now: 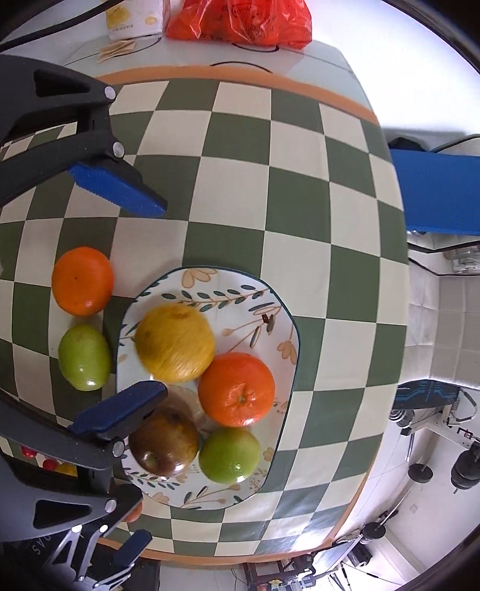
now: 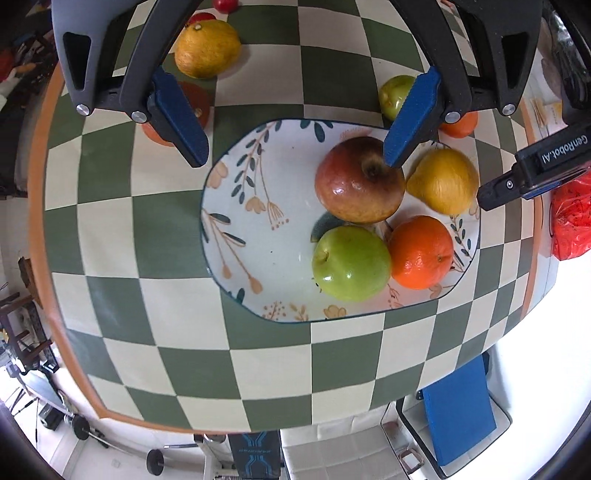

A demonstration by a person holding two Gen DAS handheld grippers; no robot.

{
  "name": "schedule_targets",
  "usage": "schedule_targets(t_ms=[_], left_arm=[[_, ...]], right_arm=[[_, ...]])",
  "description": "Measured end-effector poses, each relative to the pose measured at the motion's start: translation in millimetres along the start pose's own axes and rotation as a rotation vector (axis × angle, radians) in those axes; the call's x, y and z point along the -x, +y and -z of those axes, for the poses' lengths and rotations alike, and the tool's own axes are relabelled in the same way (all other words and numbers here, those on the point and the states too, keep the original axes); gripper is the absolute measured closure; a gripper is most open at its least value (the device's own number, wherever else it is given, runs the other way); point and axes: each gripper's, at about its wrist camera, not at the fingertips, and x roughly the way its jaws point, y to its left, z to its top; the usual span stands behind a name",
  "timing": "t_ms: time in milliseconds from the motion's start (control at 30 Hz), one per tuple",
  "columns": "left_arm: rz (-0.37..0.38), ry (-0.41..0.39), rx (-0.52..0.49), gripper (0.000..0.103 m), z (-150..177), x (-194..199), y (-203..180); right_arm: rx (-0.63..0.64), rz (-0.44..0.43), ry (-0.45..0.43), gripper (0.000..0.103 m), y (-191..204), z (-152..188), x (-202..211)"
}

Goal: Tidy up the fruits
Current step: 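Withdraw both tools from the plate toward the orange and green apple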

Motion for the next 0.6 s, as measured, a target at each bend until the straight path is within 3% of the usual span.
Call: schedule_targets(t_ms=[600], left_arm=[[0.016,-0.24,-0.061,0.012,68,112,-10]], right_arm=[[0.055,0.036,-0.231,0.005,-2,67,123]])
